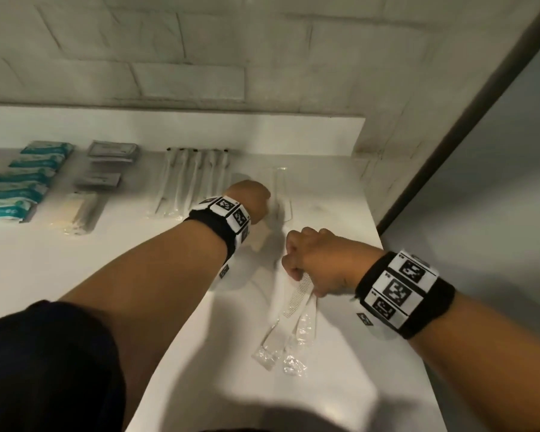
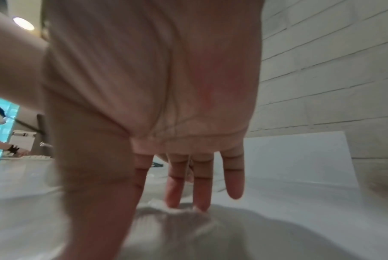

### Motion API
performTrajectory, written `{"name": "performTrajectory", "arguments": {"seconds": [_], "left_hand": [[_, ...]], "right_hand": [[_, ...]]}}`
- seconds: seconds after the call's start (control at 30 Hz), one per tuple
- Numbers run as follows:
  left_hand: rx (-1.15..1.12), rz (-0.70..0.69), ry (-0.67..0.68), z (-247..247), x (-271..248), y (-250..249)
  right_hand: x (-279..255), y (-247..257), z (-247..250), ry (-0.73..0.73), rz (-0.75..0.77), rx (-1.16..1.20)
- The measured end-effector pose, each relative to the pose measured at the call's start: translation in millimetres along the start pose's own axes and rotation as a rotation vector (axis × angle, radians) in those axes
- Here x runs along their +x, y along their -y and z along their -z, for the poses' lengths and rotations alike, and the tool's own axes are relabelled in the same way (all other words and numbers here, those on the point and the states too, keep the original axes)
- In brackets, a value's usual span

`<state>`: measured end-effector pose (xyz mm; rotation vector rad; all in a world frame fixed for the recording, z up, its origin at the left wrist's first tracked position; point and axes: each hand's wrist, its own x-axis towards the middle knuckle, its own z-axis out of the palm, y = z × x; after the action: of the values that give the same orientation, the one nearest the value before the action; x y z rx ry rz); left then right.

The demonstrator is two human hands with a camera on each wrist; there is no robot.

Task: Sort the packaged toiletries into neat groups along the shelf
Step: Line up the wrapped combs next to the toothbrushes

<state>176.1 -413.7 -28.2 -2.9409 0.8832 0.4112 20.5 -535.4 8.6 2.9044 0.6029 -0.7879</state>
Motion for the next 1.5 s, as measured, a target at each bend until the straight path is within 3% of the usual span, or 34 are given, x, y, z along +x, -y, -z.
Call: {"name": "performTrajectory", "arguments": {"seconds": [0.23,0.37,0.47,0.53,0.63,0.67,0.87,1.33,1.43,1.5], "left_hand": [[-0.068,-0.012,-0.032,1,-4,3],[-0.083,-0.006,-0.013,2,-4,3],[-0.118,0.004,-0.009,4,-2,2],[-0.174,0.001,-0.044,4,-2,3],[-0.182,-0.064,-0.179,2,-4,-2],[-0.155,-0.084,-0.203,2,-3,-6],[0.080,-0.086,-0.118,2,6,-23],[0.109,-0.075,-0.119,-11,18,-25],[0.098,-0.059,-0.110,-11,19,-24],[0.095,-0.049,-0.103,-11,20,-25]], "right_hand": [[3,-16,-2,-0.034,-0.048,0.094],[-1,-40,34,0.070,-0.096,0.400],[9,-70,60,0.110,-0.151,0.358],[21,-88,63,-0.050,-0.278,0.265],[30,-98,55,-0.441,-0.468,0.172],[30,-97,51,-0.478,-0.500,0.199],[39,-72,16,-0.110,-0.451,0.160],[80,-104,34,-0.013,-0.290,0.348],[86,-105,34,-0.011,-0.297,0.316],[87,-107,32,-0.034,-0.312,0.423]]}}
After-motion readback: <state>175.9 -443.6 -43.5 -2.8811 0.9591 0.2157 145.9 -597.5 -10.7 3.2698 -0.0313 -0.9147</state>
